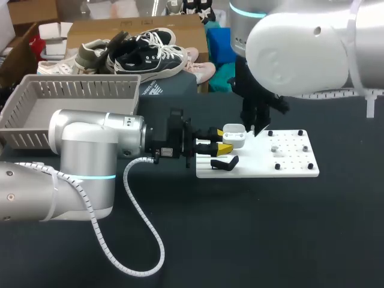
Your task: Pick up each earbud case from the left stands, insert the matching earbuds, close the lid, and place the case in the box.
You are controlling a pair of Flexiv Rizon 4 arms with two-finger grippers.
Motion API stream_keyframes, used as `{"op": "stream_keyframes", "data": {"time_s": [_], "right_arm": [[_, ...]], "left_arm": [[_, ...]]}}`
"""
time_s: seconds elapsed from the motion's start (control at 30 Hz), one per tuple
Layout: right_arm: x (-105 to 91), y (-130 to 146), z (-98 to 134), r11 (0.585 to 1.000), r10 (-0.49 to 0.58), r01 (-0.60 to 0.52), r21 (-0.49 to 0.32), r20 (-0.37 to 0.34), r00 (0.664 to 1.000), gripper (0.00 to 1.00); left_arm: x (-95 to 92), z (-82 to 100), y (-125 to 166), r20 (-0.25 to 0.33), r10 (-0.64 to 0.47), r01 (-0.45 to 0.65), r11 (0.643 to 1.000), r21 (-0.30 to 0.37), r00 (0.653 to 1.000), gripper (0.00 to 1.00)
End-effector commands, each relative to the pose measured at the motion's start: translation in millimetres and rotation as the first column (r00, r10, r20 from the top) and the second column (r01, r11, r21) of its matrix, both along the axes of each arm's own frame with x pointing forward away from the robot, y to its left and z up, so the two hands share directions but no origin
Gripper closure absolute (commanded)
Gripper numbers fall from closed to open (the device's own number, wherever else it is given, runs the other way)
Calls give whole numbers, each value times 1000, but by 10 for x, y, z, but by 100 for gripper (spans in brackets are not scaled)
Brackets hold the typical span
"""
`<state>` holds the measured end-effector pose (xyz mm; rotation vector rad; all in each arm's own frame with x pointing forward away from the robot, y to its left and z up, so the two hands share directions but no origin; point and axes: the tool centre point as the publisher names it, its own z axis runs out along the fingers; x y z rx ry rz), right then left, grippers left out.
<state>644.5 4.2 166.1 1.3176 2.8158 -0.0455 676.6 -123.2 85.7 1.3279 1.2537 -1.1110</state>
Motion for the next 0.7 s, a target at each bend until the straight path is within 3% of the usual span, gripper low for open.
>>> {"op": "stream_keyframes", "data": {"time_s": [0.03,0.7], "right_arm": [[171,5,48,996,-86,86,-1,-27,996,100],[189,109,29,994,-103,102,-30,-26,994,100]], "left_arm": [[-6,-4,-1,1,3,-3,1000,-2,1000,100],[-6,-4,-1,1,3,-3,1000,-2,1000,100]]}}
